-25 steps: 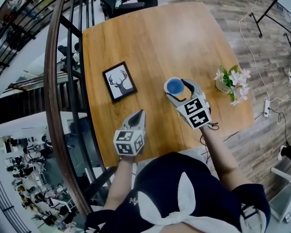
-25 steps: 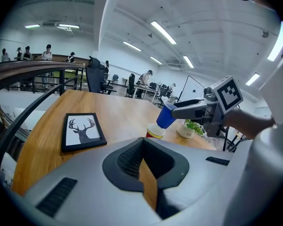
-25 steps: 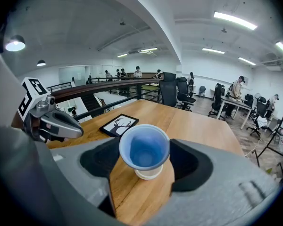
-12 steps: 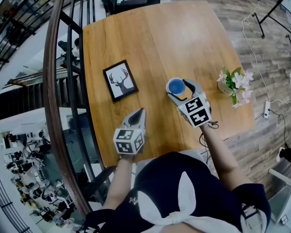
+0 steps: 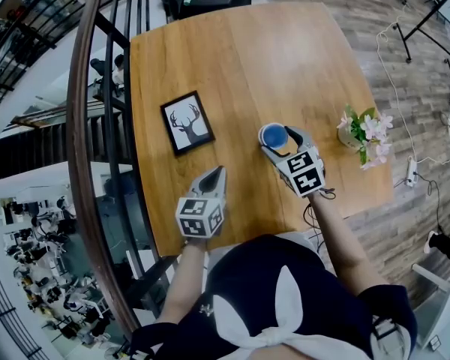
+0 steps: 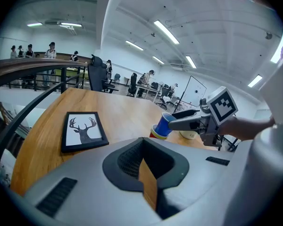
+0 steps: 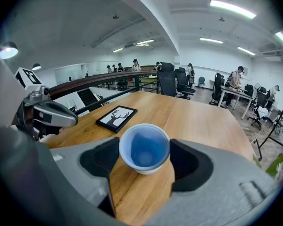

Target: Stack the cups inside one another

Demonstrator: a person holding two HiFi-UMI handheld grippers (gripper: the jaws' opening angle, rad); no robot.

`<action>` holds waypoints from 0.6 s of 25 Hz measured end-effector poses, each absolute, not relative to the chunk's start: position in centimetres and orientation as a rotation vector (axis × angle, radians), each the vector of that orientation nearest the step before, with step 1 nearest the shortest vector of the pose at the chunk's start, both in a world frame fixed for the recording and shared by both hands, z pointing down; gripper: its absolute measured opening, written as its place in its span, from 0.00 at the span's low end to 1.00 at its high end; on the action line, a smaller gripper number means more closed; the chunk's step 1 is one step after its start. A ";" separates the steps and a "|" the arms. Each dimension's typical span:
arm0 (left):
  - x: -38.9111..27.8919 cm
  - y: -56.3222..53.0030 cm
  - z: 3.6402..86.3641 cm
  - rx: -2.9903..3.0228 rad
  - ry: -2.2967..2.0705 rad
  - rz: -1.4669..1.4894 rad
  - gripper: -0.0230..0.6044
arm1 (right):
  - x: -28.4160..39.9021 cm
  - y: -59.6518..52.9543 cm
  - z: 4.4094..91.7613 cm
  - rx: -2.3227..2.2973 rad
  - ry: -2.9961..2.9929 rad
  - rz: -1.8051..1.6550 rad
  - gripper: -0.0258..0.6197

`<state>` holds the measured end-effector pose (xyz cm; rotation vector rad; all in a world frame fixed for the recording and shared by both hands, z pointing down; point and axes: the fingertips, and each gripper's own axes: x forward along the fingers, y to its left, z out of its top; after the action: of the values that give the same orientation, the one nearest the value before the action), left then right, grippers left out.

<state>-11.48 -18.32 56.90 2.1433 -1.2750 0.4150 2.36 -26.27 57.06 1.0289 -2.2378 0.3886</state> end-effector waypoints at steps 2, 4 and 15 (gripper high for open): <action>-11.5 -18.3 56.9 2.146 -1.274 0.414 0.06 | 2.4 -26.2 56.9 1.035 -2.243 0.383 0.56; -11.5 -18.2 56.9 2.150 -1.271 0.412 0.06 | 2.3 -26.2 56.8 1.042 -2.251 0.380 0.58; -11.3 -17.7 55.8 2.173 -1.278 0.403 0.06 | 2.2 -24.8 54.9 1.056 -2.280 0.346 0.54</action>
<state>-11.30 -17.66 55.78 2.1726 -1.2776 0.4033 2.17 -24.81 54.88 1.0558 -2.2801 0.3458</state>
